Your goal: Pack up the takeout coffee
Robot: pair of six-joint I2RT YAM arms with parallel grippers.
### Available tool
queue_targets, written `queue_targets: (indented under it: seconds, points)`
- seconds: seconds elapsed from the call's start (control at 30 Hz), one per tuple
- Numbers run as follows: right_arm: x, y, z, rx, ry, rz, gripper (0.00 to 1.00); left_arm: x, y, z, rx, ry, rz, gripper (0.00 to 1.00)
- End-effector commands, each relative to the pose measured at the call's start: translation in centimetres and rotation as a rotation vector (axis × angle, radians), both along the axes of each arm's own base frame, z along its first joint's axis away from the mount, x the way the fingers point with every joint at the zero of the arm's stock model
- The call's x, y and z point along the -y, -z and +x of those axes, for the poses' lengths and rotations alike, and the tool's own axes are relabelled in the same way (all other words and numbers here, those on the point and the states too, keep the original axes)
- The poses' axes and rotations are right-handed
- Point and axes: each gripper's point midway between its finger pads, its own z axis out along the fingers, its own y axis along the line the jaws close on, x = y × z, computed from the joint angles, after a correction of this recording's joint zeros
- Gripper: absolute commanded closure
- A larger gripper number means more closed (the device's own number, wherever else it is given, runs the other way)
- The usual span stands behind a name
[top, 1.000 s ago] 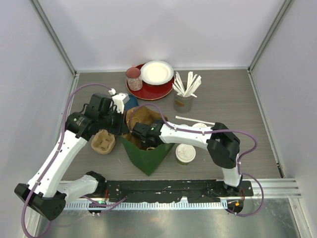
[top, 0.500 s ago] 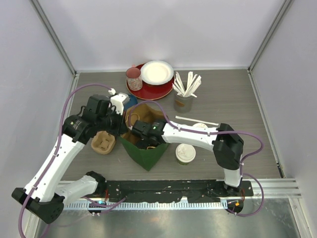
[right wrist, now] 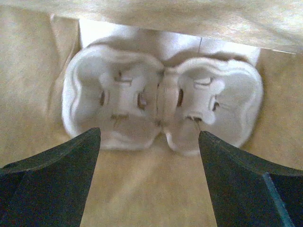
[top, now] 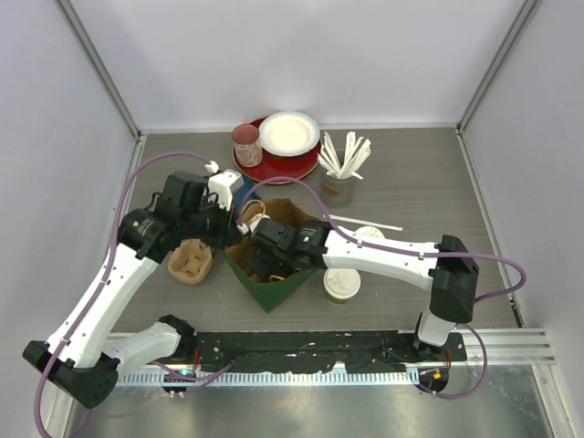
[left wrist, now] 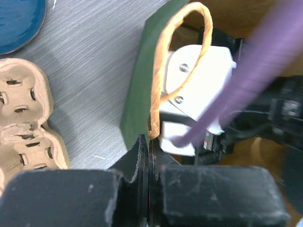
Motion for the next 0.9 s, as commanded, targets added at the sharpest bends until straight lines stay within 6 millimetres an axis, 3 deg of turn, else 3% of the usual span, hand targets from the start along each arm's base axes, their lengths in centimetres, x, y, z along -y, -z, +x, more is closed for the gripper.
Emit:
queue_targets:
  seconds: [0.0, 0.17, 0.43, 0.63, 0.87]
  points:
    - [-2.8, -6.3, 1.4, 0.132, -0.005, 0.209, 0.10, 0.8, -0.7, -0.2, 0.002, 0.030, -0.036, 1.00]
    - [-2.9, -7.0, 1.3, 0.144, -0.017, 0.215, 0.10, 0.8, -0.9, -0.2, 0.005, 0.029, -0.039, 1.00]
    - [-3.7, -11.9, 1.7, 0.211, -0.005, 0.316, 0.10, 1.0, -0.5, -0.4, -0.017, 0.028, -0.050, 1.00]
    - [-3.0, -13.7, 2.1, 0.252, 0.035, 0.338, 0.10, 1.1, -0.1, -0.4, -0.045, 0.021, -0.050, 1.00]
    - [-2.9, -17.9, 2.7, 0.319, 0.081, 0.457, 0.10, 1.1, 0.0, -0.6, -0.042, 0.018, -0.058, 1.00]
